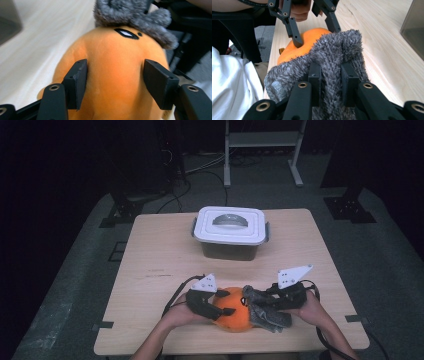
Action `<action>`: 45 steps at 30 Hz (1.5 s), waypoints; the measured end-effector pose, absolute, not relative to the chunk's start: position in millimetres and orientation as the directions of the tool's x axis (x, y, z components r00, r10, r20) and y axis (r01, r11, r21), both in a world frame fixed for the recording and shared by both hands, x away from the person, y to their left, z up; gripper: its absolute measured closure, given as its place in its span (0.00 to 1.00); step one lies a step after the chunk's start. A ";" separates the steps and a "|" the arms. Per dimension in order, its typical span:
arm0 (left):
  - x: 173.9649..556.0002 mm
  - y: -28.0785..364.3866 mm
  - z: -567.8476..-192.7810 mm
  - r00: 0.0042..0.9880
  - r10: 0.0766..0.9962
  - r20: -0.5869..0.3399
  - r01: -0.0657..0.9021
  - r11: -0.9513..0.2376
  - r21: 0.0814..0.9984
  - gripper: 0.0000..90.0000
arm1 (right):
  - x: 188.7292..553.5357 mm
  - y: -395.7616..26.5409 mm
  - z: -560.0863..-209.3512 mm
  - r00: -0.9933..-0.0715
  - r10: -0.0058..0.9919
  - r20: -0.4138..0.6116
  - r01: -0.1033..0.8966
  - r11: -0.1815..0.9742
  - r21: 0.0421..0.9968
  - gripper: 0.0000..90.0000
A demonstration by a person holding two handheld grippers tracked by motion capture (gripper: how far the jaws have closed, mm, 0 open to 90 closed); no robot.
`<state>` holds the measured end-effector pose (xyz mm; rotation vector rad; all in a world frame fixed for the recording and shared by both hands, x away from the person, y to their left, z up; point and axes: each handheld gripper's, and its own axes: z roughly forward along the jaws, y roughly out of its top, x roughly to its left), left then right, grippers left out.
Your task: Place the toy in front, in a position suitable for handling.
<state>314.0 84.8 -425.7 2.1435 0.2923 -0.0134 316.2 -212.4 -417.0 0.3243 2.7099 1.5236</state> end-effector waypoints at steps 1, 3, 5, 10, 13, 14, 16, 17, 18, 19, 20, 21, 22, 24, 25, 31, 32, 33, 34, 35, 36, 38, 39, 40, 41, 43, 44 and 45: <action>312.0 85.9 -423.5 0.973 0.190 -0.130 0.214 -0.538 0.815 0.42 | 315.5 -213.6 -417.7 -0.978 0.190 0.089 0.176 0.508 0.843 0.81; 310.9 86.6 -422.5 0.975 0.181 -0.126 0.207 -0.544 0.813 0.42 | 315.3 -218.1 -420.1 -0.974 0.210 0.090 0.190 0.525 0.830 0.81; 308.8 87.6 -421.5 0.976 0.176 -0.125 0.202 -0.548 0.811 0.43 | 315.9 -226.0 -424.6 -0.965 0.242 0.098 0.220 0.548 0.807 0.81; 309.2 88.9 -421.4 0.976 0.184 -0.116 0.200 -0.547 0.813 0.42 | 314.9 -259.7 -429.6 -0.934 0.329 0.136 0.301 0.527 0.795 0.82; 310.2 89.0 -422.0 0.974 0.194 -0.115 0.204 -0.538 0.818 0.41 | 311.4 -275.2 -425.4 -0.920 0.370 0.127 0.317 0.515 0.796 0.82; 310.3 88.9 -422.4 0.974 0.198 -0.115 0.205 -0.532 0.821 0.40 | 309.4 -283.2 -422.8 -0.912 0.391 0.122 0.325 0.509 0.797 0.82; 310.5 88.8 -423.2 0.972 0.207 -0.113 0.208 -0.522 0.828 0.38 | 304.6 -305.6 -415.9 -0.887 0.451 0.097 0.345 0.509 0.788 0.82; 310.5 88.8 -423.2 0.972 0.207 -0.113 0.208 -0.522 0.828 0.38 | 303.1 -312.2 -414.0 -0.877 0.471 0.095 0.358 0.509 0.783 0.82; 310.3 88.8 -422.8 0.973 0.205 -0.105 0.199 -0.524 0.828 0.38 | 303.1 -312.2 -414.0 -0.877 0.471 0.095 0.358 0.509 0.783 0.82; 309.8 88.5 -422.4 0.974 0.204 -0.101 0.196 -0.526 0.827 0.37 | 302.3 -318.6 -412.8 -0.870 0.484 0.091 0.366 0.510 0.779 0.82; 309.3 88.2 -422.1 0.974 0.202 -0.097 0.192 -0.526 0.829 0.37 | 301.2 -324.8 -412.1 -0.862 0.498 0.095 0.377 0.505 0.776 0.81; 308.9 87.8 -422.2 0.975 0.202 -0.091 0.186 -0.522 0.832 0.36 | 299.7 -335.6 -413.1 -0.846 0.521 0.111 0.402 0.487 0.776 0.81; 308.9 87.8 -422.2 0.975 0.202 -0.091 0.186 -0.522 0.832 0.36 | 299.1 -339.8 -414.6 -0.836 0.537 0.110 0.413 0.486 0.770 0.81; 309.1 87.8 -422.3 0.976 0.202 -0.087 0.181 -0.519 0.835 0.35 | 298.8 -343.4 -417.0 -0.828 0.551 0.108 0.423 0.485 0.765 0.81; 309.0 87.9 -421.8 0.976 0.205 -0.078 0.176 -0.521 0.835 0.34 | 298.8 -346.7 -419.9 -0.818 0.564 0.112 0.435 0.480 0.762 0.80; 308.7 90.4 -416.3 0.972 0.233 -0.037 0.152 -0.496 0.855 0.27 | 303.0 -347.5 -446.3 -0.733 0.658 0.172 0.515 0.373 0.771 0.55; 309.1 91.4 -415.7 0.971 0.237 -0.034 0.151 -0.498 0.854 0.27 | 302.1 -345.2 -445.8 -0.743 0.649 0.165 0.501 0.377 0.779 0.54; 310.4 94.6 -414.6 0.967 0.252 -0.026 0.151 -0.493 0.857 0.24 | 300.8 -342.9 -443.1 -0.742 0.651 0.164 0.485 0.351 0.801 0.48; 310.4 94.6 -414.6 0.967 0.252 -0.026 0.151 -0.493 0.857 0.24 | 300.8 -342.9 -443.1 -0.742 0.651 0.164 0.485 0.351 0.801 0.48; 311.5 96.5 -414.2 0.965 0.259 -0.030 0.156 -0.483 0.862 0.24 | 300.7 -342.0 -442.1 -0.738 0.655 0.164 0.483 0.342 0.806 0.46; 313.0 98.7 -413.5 0.963 0.268 -0.031 0.160 -0.476 0.865 0.22 | 301.1 -340.8 -442.9 -0.740 0.652 0.165 0.476 0.335 0.813 0.43; 315.2 103.0 -412.0 0.957 0.287 -0.037 0.171 -0.455 0.874 0.22 | 301.5 -339.7 -444.2 -0.740 0.652 0.164 0.477 0.337 0.812 0.42; 316.4 105.3 -411.3 0.956 0.292 -0.039 0.172 -0.447 0.878 0.21 | 302.1 -338.7 -445.7 -0.740 0.651 0.169 0.482 0.339 0.807 0.40; 317.3 107.5 -410.6 0.954 0.298 -0.041 0.175 -0.439 0.881 0.20 | 302.8 -337.6 -447.2 -0.743 0.647 0.173 0.485 0.342 0.805 0.40; 319.7 111.7 -409.9 0.948 0.317 -0.038 0.178 -0.424 0.888 0.19 | 303.9 -334.4 -448.6 -0.750 0.639 0.168 0.480 0.352 0.803 0.38; 323.0 115.7 -410.0 0.941 0.336 -0.049 0.193 -0.410 0.891 0.17 | 305.4 -331.2 -448.0 -0.756 0.631 0.173 0.476 0.350 0.806 0.37; 323.0 115.7 -410.0 0.941 0.336 -0.049 0.193 -0.410 0.891 0.16 | 305.4 -331.2 -448.0 -0.756 0.631 0.173 0.476 0.350 0.806 0.37; 324.6 118.3 -410.2 0.937 0.346 -0.048 0.196 -0.408 0.892 0.15 | 306.4 -328.0 -446.9 -0.762 0.623 0.175 0.470 0.347 0.812 0.36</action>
